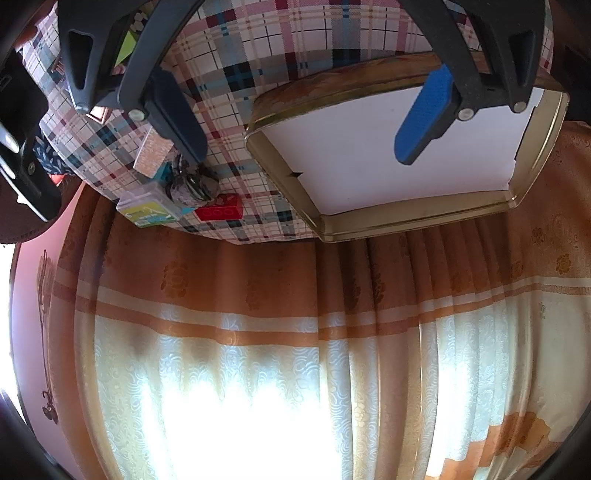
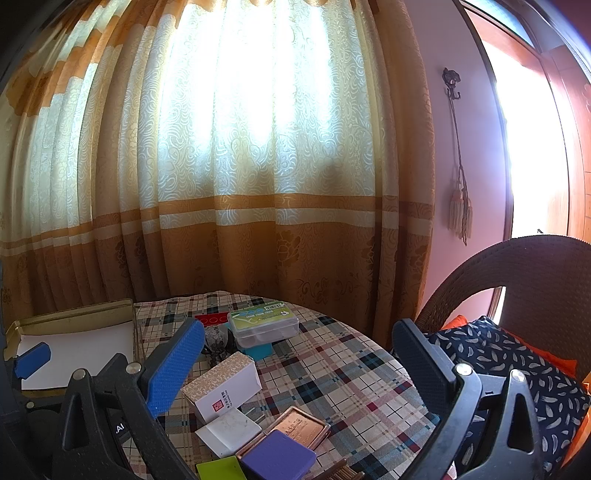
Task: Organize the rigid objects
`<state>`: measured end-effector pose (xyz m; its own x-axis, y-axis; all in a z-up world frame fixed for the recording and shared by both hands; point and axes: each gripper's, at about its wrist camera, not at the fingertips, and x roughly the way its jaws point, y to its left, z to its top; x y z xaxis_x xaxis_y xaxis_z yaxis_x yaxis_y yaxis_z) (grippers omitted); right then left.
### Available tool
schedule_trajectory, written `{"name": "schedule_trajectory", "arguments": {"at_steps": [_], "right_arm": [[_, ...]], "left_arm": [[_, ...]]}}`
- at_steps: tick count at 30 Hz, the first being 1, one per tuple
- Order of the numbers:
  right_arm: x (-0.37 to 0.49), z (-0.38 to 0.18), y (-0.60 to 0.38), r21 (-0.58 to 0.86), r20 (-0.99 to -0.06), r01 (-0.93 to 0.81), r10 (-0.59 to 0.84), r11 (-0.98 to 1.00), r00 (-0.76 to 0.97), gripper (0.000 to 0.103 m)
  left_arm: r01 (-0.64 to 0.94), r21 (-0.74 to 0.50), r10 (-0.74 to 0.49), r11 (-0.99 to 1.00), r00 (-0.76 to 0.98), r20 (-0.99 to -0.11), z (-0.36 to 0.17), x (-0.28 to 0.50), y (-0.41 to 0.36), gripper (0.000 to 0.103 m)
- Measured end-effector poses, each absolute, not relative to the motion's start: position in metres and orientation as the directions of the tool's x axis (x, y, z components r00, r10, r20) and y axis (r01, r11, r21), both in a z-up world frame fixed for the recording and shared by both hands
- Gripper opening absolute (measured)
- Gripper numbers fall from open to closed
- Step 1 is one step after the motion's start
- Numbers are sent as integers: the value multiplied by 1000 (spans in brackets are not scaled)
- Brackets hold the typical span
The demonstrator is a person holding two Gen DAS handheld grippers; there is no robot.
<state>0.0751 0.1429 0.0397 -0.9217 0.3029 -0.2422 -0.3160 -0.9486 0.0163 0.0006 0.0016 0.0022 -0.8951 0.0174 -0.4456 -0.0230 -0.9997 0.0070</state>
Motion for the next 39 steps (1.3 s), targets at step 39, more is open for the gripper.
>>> {"name": "schedule_trajectory", "arguments": {"at_steps": [39], "right_arm": [[77,38,149,56,-240,-315,293,-948,-925,103]], "left_arm": [[-2,-15,8,-1000,-927,-375,7,12,-9,103]]}}
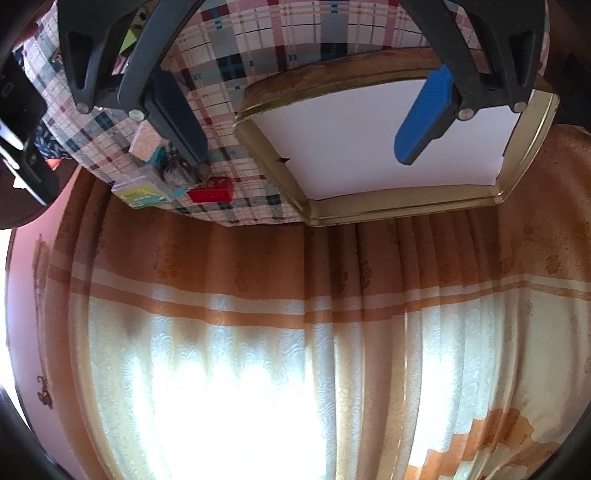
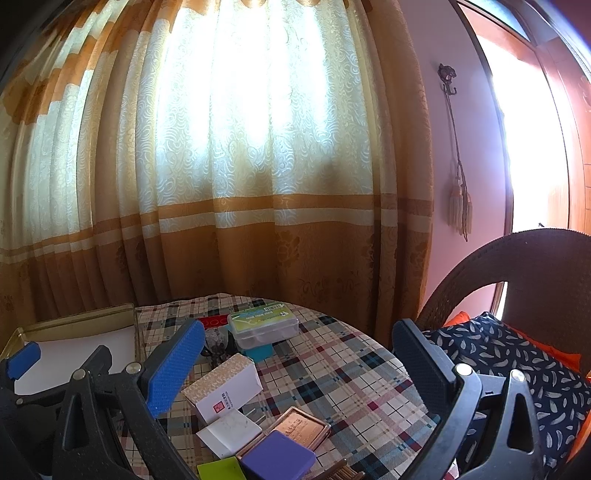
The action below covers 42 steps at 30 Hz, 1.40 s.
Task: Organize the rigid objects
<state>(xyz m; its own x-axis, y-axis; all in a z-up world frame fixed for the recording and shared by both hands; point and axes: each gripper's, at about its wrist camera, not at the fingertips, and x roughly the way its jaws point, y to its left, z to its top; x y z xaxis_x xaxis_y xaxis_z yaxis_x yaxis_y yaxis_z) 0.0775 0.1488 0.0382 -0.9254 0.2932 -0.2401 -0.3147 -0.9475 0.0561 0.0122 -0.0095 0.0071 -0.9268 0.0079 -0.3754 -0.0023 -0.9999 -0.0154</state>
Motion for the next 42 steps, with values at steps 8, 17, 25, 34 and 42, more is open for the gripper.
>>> {"name": "schedule_trajectory", "arguments": {"at_steps": [8,17,25,34,42], "right_arm": [[76,36,169,144,-298,-321,268,-936,-916,103],[74,22,201,168,-435,-367,265,-915,-860,102],[87,26,205,118,-447,-351,266,-929,-854,102],[92,25,204,105,-455,-348,266,-932,-850,102],[92,23,205,75,-482,-307,235,-949,-844,101]], "left_arm": [[-182,-29,179,-983,-905,-385,8,16,10,103],[-248,-46,245,-968,-875,-418,7,17,18,103],[-233,-26,220,-972,-870,-440,5,14,19,103],[-247,-26,234,-969,-873,-428,6,16,20,103],[-432,-137,437,-892,-741,-510,-1,10,29,103]]}}
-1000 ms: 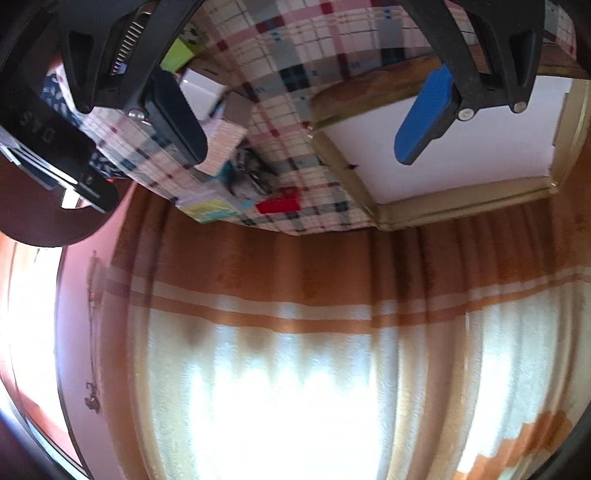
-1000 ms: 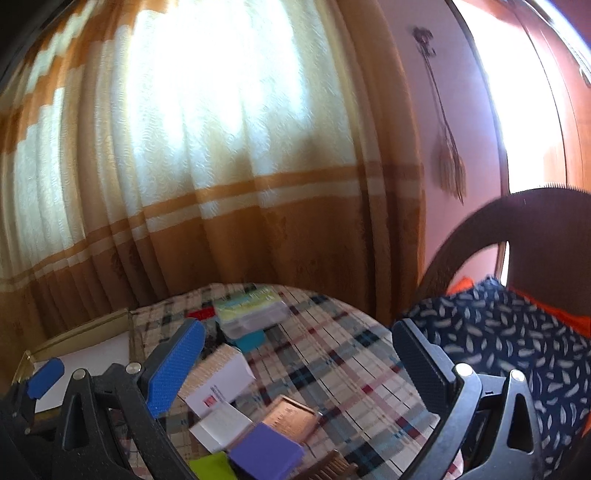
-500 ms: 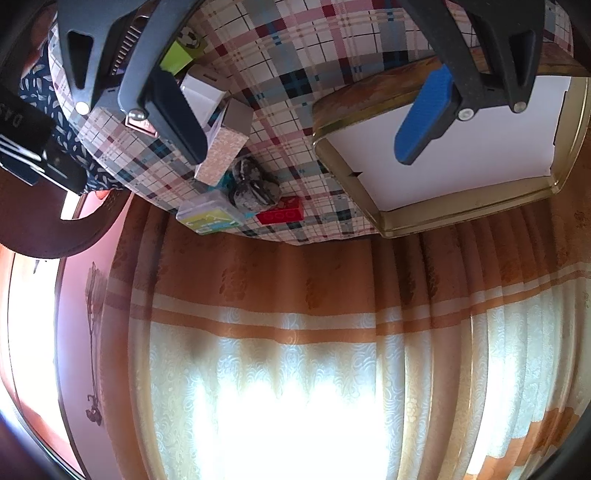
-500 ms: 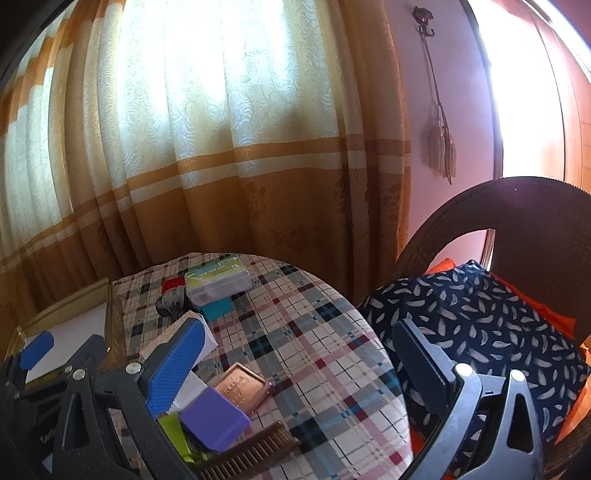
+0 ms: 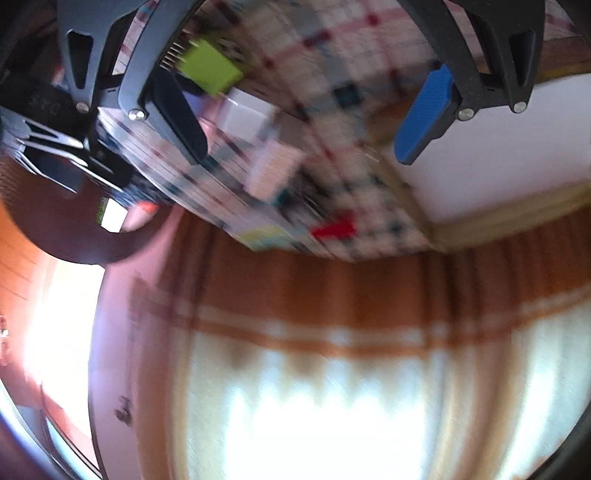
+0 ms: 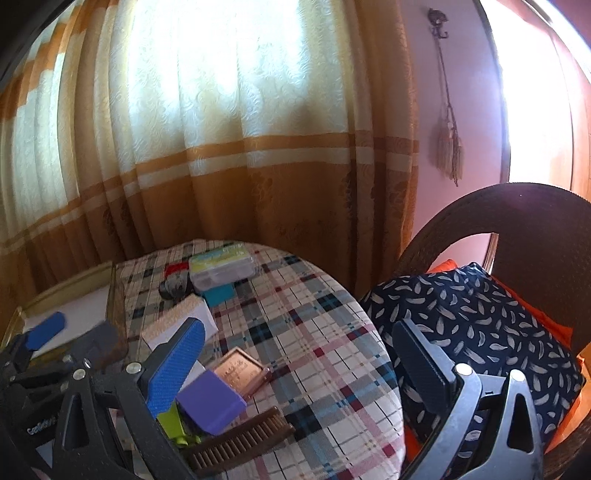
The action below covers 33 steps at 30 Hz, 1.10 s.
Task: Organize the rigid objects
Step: 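Grasp the lime-green block with the left gripper while the right gripper grasps the purple cube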
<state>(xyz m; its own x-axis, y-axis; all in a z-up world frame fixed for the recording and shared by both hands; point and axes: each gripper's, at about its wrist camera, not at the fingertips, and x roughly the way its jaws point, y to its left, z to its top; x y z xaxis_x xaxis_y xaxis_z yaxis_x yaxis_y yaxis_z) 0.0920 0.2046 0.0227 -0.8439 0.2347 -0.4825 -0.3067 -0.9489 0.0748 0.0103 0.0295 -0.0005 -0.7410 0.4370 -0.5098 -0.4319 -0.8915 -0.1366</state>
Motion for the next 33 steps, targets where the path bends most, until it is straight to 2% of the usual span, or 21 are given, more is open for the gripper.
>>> {"name": "schedule_trajectory", "arguments": {"at_steps": [3,7,11,18,19,23,25,33], "right_arm": [[97,18,208,60,-512,-284,215,-957,-832,92],[100,9,214,46,-559,-268,197,-962,-805,78],[106,5,222,50,-577,-280,201,-959,-792,78],[108,3,227,51,-593,-286,201,-957,-780,78],[108,3,228,55,-593,-286,200,-957,-780,78],[110,4,230,58,-592,-289,200,-956,-781,78],[110,4,230,53,-596,-285,199,-957,-778,78],[112,3,231,63,-612,-262,170,-963,-772,78]], "left_arm": [[-501,-149,490,-852,-663,-566,-8,7,41,103],[-556,-161,536,-815,-620,-573,-9,10,48,103],[-605,-212,593,-767,-544,-594,-14,7,54,102],[-617,-264,613,-741,-463,-640,-23,4,61,101],[-626,-264,620,-734,-459,-636,-22,6,62,99],[-655,-281,644,-702,-414,-643,-24,7,65,74],[-666,-293,651,-685,-380,-657,-26,5,68,67],[-713,-304,679,-632,-321,-660,-27,10,74,67]]}}
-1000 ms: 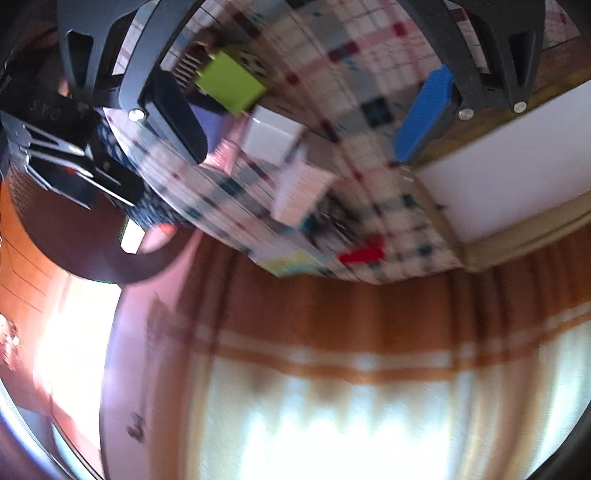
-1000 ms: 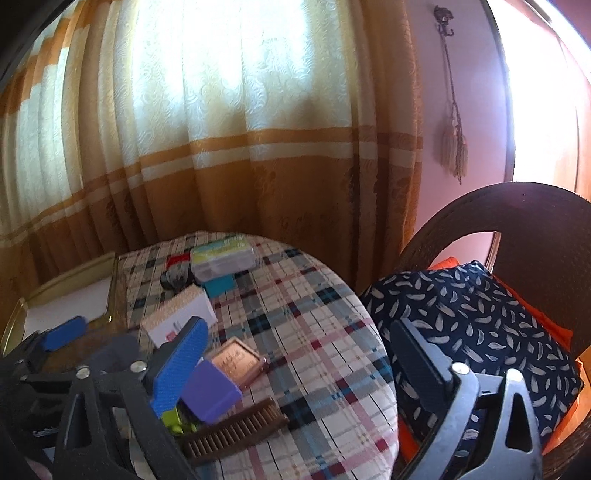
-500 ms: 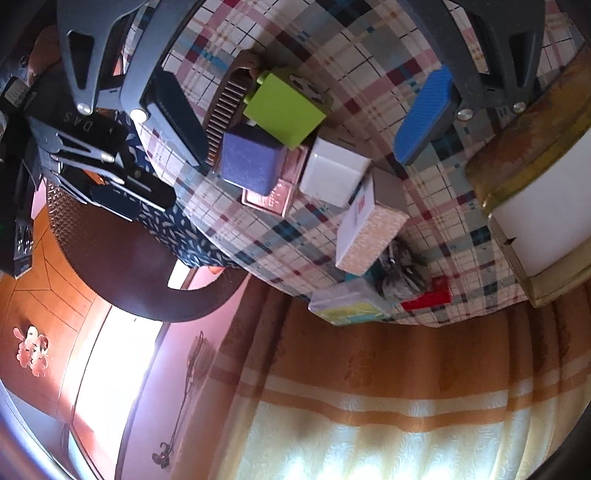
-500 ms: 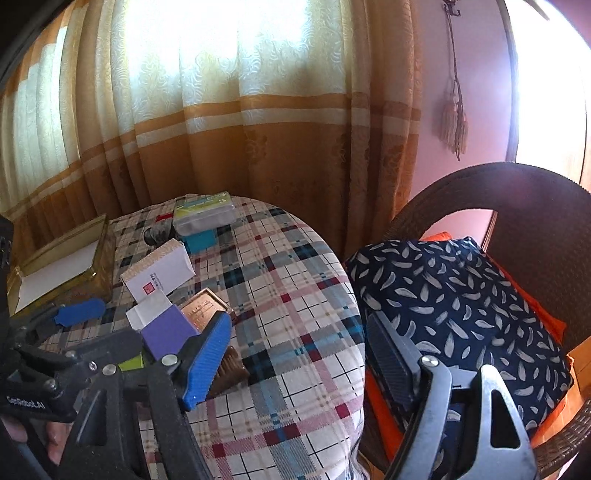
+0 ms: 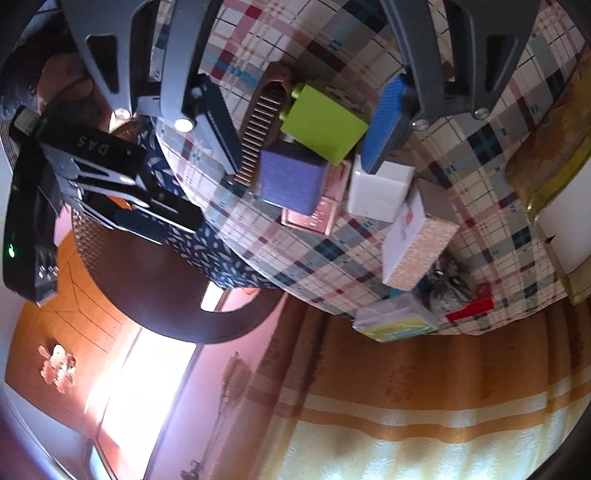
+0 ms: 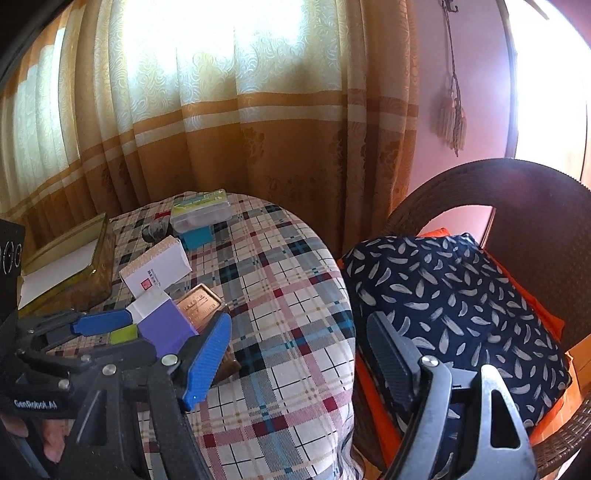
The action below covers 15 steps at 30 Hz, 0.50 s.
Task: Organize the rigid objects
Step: 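Grasp the lime-green block with the left gripper while the right gripper grasps the purple cube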
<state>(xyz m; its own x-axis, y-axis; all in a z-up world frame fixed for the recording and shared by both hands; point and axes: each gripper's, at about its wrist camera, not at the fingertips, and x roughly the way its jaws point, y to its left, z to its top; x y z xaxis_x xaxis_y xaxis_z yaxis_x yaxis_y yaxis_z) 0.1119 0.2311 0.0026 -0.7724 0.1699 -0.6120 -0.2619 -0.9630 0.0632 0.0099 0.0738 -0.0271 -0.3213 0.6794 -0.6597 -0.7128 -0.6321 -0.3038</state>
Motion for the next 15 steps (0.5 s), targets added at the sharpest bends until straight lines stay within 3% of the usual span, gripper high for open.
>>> {"name": "schedule_trajectory", "arguments": {"at_steps": [3,5,6,9,13,15], "right_arm": [[110,2,229,61,-616,-247,158,-967,-772,78],[110,3,228,55,-612,-243,160,-968,-775,78],[111,3,228,55,-609,-243,160,-968,-777,78],[110,3,230,60,-610,-247,160,-967,-776,78],[110,2,233,68,-615,-255,161,-965,-772,78],[110,2,233,67,-613,-254,161,-965,-773,78]], "left_arm": [[-718,-302,678,-627,-312,-665,-27,11,74,67],[-701,-307,668,-644,-319,-672,-29,8,70,38],[-693,-317,666,-647,-312,-677,-31,6,68,35],[-699,-336,679,-631,-287,-676,-32,6,66,35],[-724,-299,658,-622,-275,-701,-33,12,75,60],[-723,-300,657,-623,-275,-702,-33,12,74,62]]}}
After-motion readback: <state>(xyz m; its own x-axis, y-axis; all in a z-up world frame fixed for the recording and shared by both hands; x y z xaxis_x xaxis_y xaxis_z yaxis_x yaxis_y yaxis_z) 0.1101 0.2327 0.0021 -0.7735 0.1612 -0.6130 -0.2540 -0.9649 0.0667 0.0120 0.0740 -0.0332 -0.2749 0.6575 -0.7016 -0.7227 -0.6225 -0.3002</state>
